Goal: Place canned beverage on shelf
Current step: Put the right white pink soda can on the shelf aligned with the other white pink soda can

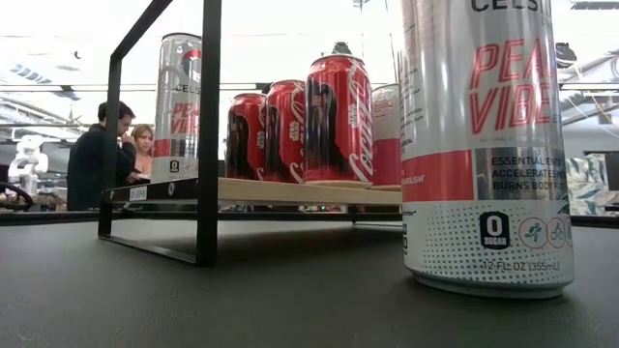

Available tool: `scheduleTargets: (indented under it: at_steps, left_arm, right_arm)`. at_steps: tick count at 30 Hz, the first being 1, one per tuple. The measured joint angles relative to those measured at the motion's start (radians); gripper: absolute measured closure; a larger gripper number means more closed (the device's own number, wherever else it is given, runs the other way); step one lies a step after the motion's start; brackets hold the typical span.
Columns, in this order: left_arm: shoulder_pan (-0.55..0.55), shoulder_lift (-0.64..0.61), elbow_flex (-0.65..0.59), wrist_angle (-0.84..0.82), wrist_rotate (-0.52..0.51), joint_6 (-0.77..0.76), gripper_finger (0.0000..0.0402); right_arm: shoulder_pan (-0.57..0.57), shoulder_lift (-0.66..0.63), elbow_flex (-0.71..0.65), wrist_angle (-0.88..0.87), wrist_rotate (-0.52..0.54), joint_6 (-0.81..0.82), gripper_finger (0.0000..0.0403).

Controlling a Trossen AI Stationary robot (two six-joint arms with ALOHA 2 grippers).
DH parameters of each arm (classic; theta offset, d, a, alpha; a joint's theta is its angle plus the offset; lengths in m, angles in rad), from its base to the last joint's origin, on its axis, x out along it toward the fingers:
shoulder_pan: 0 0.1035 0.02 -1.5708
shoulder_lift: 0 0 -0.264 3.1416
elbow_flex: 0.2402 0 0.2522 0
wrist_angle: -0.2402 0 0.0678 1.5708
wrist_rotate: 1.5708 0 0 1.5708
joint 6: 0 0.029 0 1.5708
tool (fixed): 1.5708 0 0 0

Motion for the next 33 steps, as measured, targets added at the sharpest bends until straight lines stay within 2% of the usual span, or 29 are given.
scheduleTargets:
  at_steps: [8, 24, 33]
  left_arm:
    - [-0.002, 0.0, 0.101, -0.196, 0.028, 0.017, 0.0066]
    - [-0.002, 0.009, 0.103, -0.427, 0.104, -0.011, 0.0065]
    - [-0.002, 0.012, 0.096, -0.445, 0.168, -0.061, 0.0065]
  right_arm:
    - [0.0, 0.038, 0.0, -0.004, 0.003, 0.009, 0.0166]
    - [-0.008, 0.104, 0.0, 0.008, 0.009, 0.066, 0.0166]
    - [-0.007, 0.131, 0.002, 0.012, 0.001, 0.09, 0.0166]
